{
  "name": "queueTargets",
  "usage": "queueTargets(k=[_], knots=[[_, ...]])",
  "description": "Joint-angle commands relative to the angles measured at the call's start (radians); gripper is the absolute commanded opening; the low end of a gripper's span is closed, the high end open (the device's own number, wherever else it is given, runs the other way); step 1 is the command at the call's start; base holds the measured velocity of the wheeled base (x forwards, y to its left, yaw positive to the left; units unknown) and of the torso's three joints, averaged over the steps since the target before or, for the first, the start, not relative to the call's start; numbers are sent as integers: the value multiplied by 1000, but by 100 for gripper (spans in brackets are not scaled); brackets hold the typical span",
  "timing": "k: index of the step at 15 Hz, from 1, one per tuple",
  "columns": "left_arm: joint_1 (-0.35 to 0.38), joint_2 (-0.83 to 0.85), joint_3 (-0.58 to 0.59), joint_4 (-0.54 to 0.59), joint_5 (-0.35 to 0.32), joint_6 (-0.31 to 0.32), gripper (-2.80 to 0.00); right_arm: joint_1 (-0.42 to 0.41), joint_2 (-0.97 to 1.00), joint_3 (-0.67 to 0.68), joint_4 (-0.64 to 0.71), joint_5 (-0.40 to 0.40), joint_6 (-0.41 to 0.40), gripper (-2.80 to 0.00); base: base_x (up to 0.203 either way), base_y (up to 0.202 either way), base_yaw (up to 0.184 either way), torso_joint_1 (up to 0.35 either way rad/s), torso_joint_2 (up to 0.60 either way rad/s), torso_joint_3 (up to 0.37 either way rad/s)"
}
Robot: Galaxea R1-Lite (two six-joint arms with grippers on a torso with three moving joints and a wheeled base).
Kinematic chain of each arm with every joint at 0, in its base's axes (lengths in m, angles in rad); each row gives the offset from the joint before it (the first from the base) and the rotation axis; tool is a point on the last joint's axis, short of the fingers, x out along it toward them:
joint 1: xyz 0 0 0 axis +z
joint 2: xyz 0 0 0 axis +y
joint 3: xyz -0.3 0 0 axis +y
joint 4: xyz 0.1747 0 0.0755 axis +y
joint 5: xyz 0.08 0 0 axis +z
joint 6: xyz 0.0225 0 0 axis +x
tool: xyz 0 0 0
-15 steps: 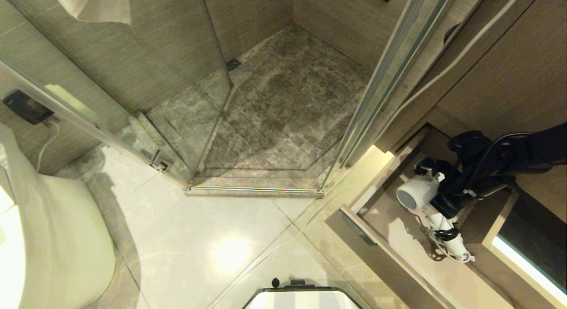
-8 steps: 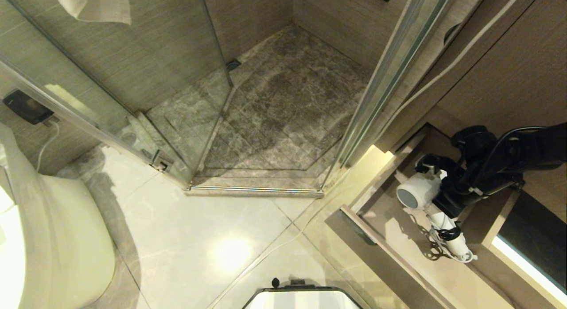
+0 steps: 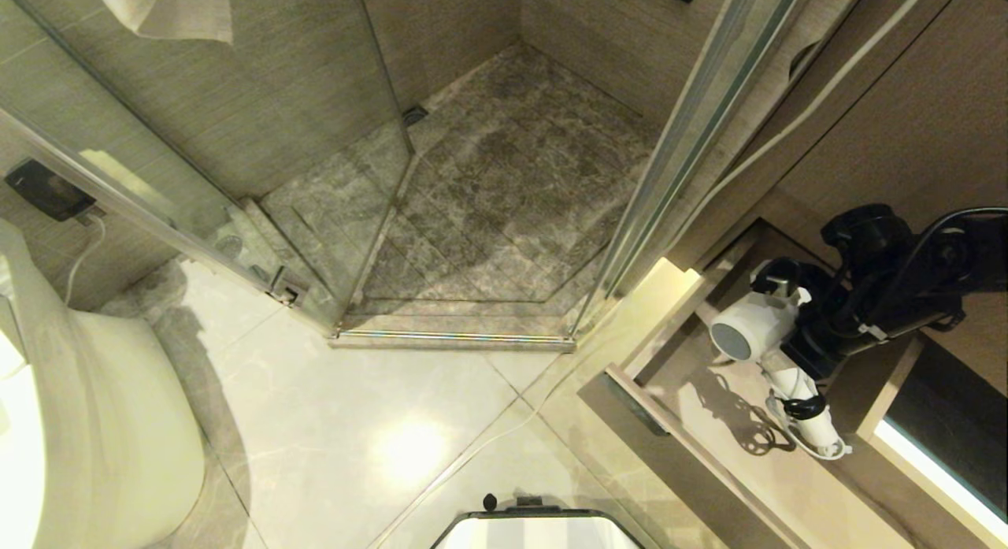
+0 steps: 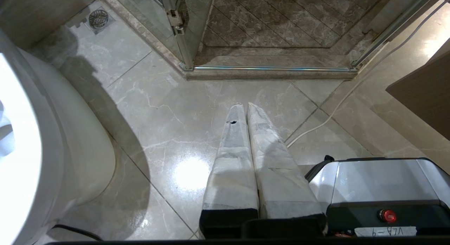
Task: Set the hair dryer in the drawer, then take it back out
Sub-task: Pick up the hairdryer
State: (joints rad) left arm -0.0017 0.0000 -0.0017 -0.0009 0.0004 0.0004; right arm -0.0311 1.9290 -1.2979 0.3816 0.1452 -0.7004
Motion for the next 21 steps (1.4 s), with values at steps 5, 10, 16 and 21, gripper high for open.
queueTargets(k=[5, 10, 16, 21], knots=[[0, 2, 0, 0, 0, 0, -280, 6, -101, 14, 1, 5, 2, -280, 0, 0, 0, 0, 0, 0], [0, 2, 0, -1, 1, 1, -280, 6, -162, 26, 6, 21, 27, -280, 0, 0, 0, 0, 0, 0], [0, 2, 0, -1, 1, 1, -280, 5, -236, 54, 8, 31, 58, -280, 0, 0, 0, 0, 0, 0], [0, 2, 0, -1, 1, 1, -280, 5, -293, 67, 21, 30, 58, -280, 0, 0, 0, 0, 0, 0]])
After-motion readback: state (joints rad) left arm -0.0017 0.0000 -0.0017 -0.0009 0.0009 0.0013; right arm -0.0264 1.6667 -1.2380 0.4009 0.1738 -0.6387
